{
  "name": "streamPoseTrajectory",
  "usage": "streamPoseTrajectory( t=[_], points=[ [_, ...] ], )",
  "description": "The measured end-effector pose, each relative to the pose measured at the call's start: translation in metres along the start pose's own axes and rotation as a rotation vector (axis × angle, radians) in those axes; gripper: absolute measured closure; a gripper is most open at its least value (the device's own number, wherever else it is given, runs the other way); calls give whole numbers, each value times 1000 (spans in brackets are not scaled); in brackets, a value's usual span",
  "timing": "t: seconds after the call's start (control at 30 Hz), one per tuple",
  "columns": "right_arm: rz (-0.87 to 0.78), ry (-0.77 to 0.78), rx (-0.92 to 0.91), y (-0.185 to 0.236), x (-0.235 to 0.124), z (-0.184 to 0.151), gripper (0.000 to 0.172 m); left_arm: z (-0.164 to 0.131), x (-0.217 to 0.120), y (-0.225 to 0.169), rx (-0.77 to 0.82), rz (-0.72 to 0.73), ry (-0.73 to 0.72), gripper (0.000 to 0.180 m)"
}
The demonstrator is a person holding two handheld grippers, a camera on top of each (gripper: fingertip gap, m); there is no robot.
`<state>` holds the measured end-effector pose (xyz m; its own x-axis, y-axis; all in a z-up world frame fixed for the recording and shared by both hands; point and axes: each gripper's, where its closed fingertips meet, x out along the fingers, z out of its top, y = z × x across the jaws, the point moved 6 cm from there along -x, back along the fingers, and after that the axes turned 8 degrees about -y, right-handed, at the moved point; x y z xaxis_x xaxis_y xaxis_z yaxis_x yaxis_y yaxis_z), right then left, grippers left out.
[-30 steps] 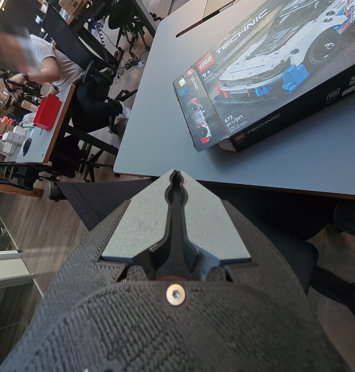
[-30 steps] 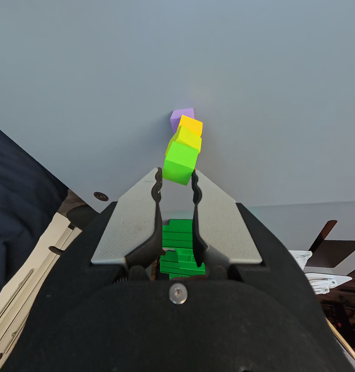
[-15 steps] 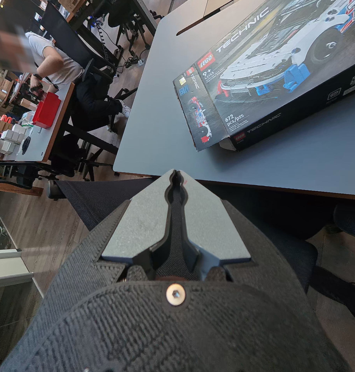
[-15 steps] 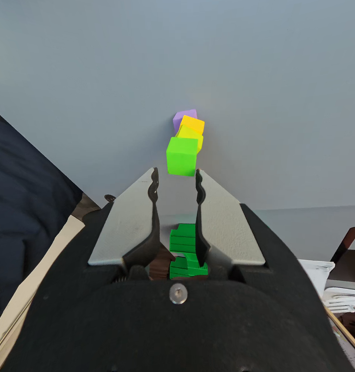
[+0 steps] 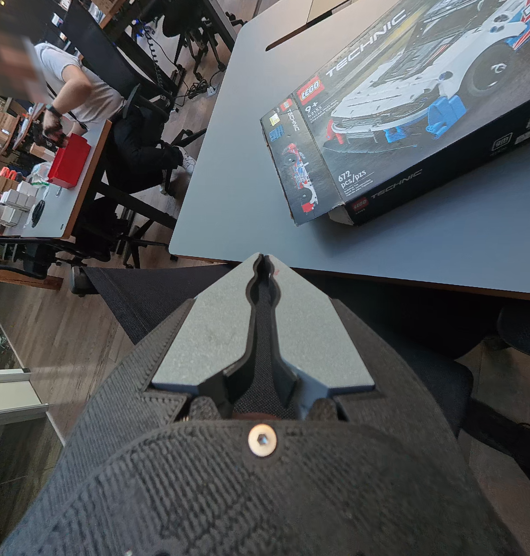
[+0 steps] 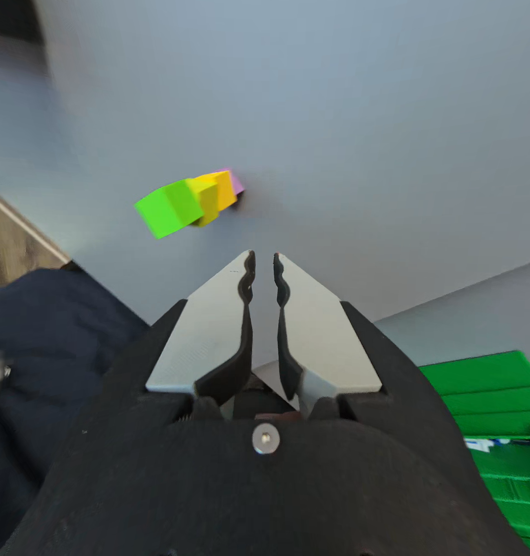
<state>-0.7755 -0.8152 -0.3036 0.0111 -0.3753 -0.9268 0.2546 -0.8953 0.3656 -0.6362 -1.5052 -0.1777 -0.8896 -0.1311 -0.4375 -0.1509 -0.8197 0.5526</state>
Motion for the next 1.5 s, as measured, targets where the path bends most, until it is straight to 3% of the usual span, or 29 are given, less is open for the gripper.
streamPoseTrajectory(
  t=[0.17, 0.3, 0.47, 0.6, 0.83, 1.03, 1.2, 1.37, 1.5],
  points=[
    [-103, -71, 59, -18, 55, -5, 171, 0, 1, -1, 8, -1, 7, 180],
    [-25, -70, -2, 33, 91, -5, 171, -2, 2, -2, 14, -1, 18, 180],
    [-137, -141, -219, 72, 82, 11, 171, -3, 2, -2, 23, -2, 27, 180],
    [-114, -158, -180, 65, 73, 15, 171, -2, 2, -1, 13, 1, 22, 180],
    [27, -356, -61, 63, 54, 18, 169, -1, 1, -1, 11, 1, 11, 180],
    [176, -576, -76, 93, 41, 19, 171, 1, 0, -8, 32, -39, -1, 180],
    [123, -612, -127, 113, 41, 12, 172, 2, 0, -18, 21, -143, -18, 180],
    [70, -615, -112, 135, 39, 3, 171, 2, 2, -47, -33, -448, 12, 180],
    [-5, -628, -91, 162, 32, -9, 171, 11, 3, -57, 48, -584, -111, 180]
  ],
)
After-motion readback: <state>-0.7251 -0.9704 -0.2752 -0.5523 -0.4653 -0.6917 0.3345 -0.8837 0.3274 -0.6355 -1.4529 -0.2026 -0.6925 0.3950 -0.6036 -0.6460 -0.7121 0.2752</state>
